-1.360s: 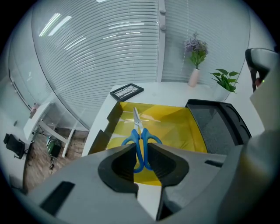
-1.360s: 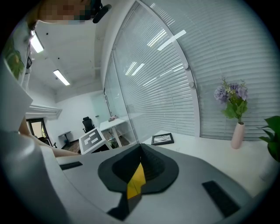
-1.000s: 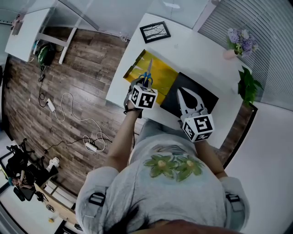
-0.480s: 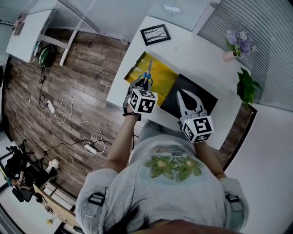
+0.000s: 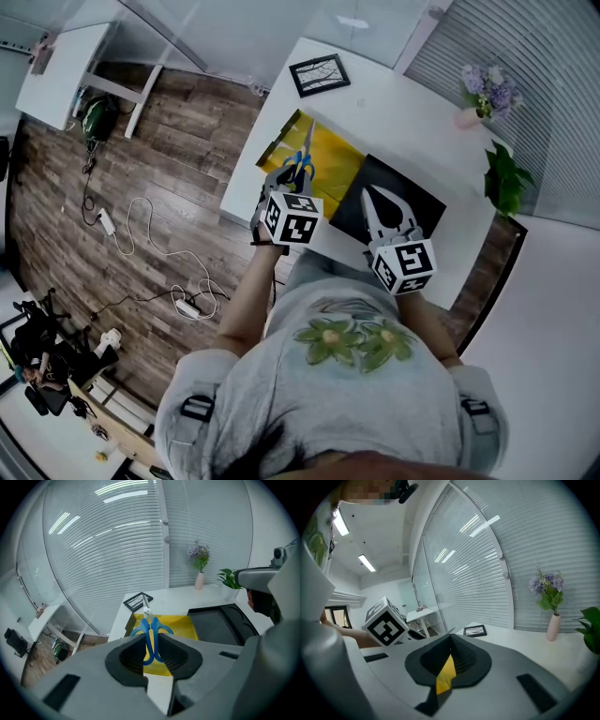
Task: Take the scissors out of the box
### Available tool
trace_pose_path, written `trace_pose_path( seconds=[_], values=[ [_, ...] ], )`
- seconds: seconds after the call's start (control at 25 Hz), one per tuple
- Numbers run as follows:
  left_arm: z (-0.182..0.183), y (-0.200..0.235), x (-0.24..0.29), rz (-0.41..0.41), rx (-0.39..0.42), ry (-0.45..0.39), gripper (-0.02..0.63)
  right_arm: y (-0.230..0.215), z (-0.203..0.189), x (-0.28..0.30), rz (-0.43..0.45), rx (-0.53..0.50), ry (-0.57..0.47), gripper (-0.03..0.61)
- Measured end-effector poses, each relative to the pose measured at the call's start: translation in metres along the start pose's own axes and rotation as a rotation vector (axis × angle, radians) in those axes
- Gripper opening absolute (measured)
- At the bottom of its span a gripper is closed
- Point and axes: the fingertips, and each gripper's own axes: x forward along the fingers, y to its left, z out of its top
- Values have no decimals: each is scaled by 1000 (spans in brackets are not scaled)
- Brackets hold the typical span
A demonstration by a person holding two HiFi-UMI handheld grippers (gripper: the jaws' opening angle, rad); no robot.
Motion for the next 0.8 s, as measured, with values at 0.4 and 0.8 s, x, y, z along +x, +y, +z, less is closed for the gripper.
trace_pose_path(
  seconds=[0.4,0.8],
  values=[
    [13,-11,-30,-15,18,-57,91,0,3,-2,-2,-5,-3,8],
    [22,-25,-48,-30,35,-96,91,0,3,-5,-1,-11,-6,8]
  ],
)
